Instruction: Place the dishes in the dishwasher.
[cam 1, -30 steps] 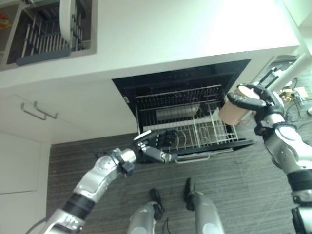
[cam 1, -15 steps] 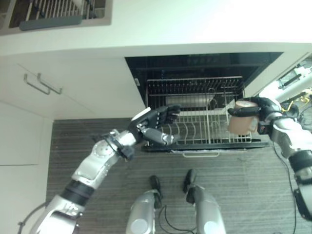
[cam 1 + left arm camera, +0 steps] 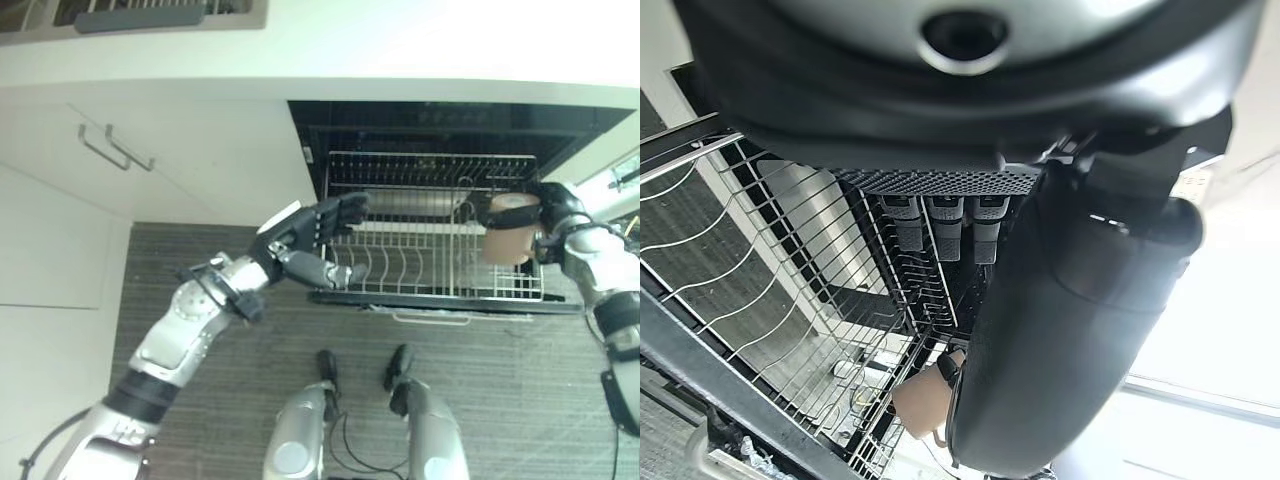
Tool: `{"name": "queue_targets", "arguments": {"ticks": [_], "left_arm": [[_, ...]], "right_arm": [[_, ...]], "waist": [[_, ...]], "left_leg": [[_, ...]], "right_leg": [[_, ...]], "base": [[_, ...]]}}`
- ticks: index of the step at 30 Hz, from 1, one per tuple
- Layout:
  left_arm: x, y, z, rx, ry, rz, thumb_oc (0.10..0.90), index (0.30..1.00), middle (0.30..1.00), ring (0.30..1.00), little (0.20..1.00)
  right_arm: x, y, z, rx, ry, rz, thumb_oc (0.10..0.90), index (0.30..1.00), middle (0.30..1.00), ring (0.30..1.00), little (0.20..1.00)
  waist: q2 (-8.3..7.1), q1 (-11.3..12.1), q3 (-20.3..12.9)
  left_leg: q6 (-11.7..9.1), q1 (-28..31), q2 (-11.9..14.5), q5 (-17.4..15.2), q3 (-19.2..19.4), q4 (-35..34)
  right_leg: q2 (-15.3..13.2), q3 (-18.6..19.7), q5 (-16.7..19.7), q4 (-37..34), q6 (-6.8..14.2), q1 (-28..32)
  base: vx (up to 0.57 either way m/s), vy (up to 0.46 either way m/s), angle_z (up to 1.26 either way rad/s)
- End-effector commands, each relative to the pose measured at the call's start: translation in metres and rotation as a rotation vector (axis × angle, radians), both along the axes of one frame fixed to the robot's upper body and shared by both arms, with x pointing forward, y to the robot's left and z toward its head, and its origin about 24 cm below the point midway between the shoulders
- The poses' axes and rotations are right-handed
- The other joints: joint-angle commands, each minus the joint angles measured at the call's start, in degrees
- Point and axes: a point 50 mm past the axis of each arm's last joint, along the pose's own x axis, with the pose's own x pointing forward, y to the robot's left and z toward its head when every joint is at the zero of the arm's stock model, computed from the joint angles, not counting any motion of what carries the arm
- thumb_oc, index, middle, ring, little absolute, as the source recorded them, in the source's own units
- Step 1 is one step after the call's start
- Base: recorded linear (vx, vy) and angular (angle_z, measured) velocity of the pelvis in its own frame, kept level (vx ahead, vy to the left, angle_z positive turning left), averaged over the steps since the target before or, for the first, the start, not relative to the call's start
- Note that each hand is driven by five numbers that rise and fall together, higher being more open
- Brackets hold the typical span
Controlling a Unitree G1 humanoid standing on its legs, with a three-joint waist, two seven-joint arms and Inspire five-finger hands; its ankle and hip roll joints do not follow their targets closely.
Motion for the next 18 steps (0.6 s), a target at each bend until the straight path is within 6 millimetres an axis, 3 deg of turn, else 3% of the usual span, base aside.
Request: {"name": "queue_targets", "arguments": {"ticks": [1,7,8,9,18], "left_arm": [[-0.019,-0.013,0.042,-0.124,-0.214,-0.125,0.8,0.9,0.9,0.9,0.9],[-0.021,-0.013,0.041,-0.141,-0.209,-0.125,0.8,0.9,0.9,0.9,0.9],[-0.021,-0.014,0.04,-0.144,-0.208,-0.125,0.8,0.9,0.9,0.9,0.9],[-0.021,-0.015,0.04,-0.145,-0.209,-0.124,0.8,0.9,0.9,0.9,0.9],[-0.02,-0.015,0.04,-0.147,-0.202,-0.123,0.8,0.9,0.9,0.9,0.9]], "right_arm": [[-0.007,-0.02,0.075,-0.171,-0.219,-0.055,0.4,0.3,0.3,0.3,0.3],[-0.005,-0.023,0.066,-0.039,-0.208,-0.076,0.4,0.3,0.3,0.3,0.3],[-0.004,-0.022,0.061,-0.023,-0.191,-0.077,0.62,0.629,0.629,0.629,0.629],[-0.004,-0.022,0.056,-0.013,-0.177,-0.075,0.8,0.9,0.9,0.9,0.9],[-0.002,-0.021,0.044,0.097,-0.16,-0.092,0.8,0.9,0.9,0.9,0.9]], "waist": [[0.04,0.8,-4.2],[0.53,1.0,-4.2],[0.62,1.0,-4.2],[0.69,1.0,-4.3],[1.1,1.1,-4.1]], "left_leg": [[-5.4,-1.9,3.1,-5.5,-3.8,4.6],[-5.6,-2.0,3.1,-5.5,-3.9,4.6],[-5.6,-2.0,3.2,-5.4,-3.9,4.6],[-5.6,-1.9,3.3,-5.4,-3.8,4.6],[-5.7,-1.6,3.4,-5.5,-3.8,4.6]], "right_leg": [[-3.8,-0.6,-7.0,0.6,7.7,1.7],[-3.9,-0.9,-7.1,0.6,7.6,1.7],[-4.0,-1.0,-7.1,0.6,7.6,1.7],[-4.0,-1.1,-7.1,0.6,7.5,1.8],[-4.1,-1.3,-7.1,0.6,7.4,2.1]], "base": [[0.0,0.0,0.0],[0.0,-0.001,0.01],[0.0,0.0,0.0],[0.0,0.0,0.0],[0.0,0.0,0.0]]}}
